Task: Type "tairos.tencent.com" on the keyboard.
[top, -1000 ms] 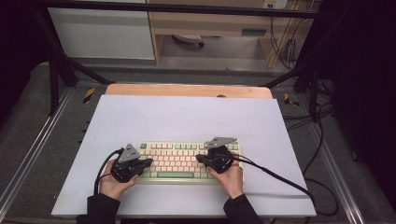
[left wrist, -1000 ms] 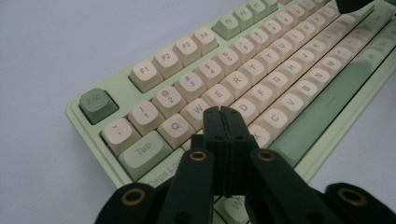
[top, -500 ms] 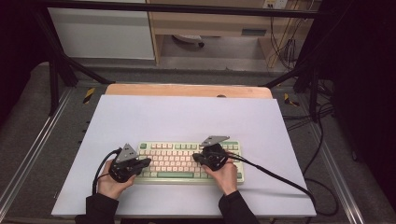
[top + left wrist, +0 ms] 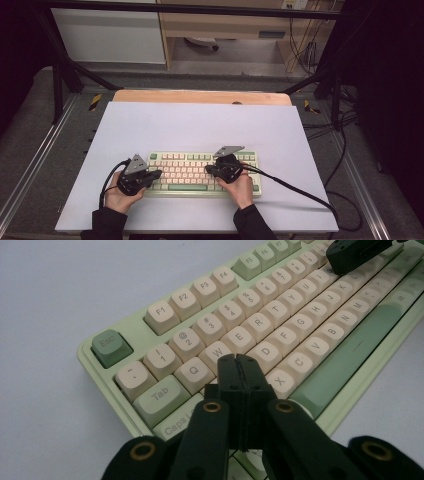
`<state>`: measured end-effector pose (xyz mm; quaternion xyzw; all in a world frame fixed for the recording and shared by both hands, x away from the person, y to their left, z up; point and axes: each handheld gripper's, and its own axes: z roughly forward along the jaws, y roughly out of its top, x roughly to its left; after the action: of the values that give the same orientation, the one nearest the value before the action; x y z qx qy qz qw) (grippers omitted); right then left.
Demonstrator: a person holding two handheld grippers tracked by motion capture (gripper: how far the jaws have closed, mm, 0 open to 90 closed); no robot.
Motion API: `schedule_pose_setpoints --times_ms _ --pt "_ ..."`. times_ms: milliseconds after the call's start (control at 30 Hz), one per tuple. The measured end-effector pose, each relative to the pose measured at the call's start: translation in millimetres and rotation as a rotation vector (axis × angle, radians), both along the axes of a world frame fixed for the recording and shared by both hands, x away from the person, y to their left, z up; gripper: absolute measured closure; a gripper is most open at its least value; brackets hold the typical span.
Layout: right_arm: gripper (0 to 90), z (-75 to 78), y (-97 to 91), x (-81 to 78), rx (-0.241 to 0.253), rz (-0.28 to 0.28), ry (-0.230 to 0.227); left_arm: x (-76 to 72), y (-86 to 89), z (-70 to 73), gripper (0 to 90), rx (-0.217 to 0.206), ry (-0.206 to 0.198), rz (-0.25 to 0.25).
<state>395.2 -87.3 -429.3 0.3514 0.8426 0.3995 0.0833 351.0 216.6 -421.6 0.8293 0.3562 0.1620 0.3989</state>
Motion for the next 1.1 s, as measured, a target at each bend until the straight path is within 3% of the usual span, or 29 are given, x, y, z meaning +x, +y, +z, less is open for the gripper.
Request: schedule_pose_setpoints --times_ms 600,1100 --pt "90.0 20.3 -10.5 -10.6 0.004 0.025 -0.018 -0.2 0.7 2.1 89.7 -0.006 -0.006 -0.003" --pt "90.0 22.7 -29.2 -21.8 0.023 0.034 -0.008 0.8 -2.3 4.1 89.6 -0.016 -0.008 0.0"
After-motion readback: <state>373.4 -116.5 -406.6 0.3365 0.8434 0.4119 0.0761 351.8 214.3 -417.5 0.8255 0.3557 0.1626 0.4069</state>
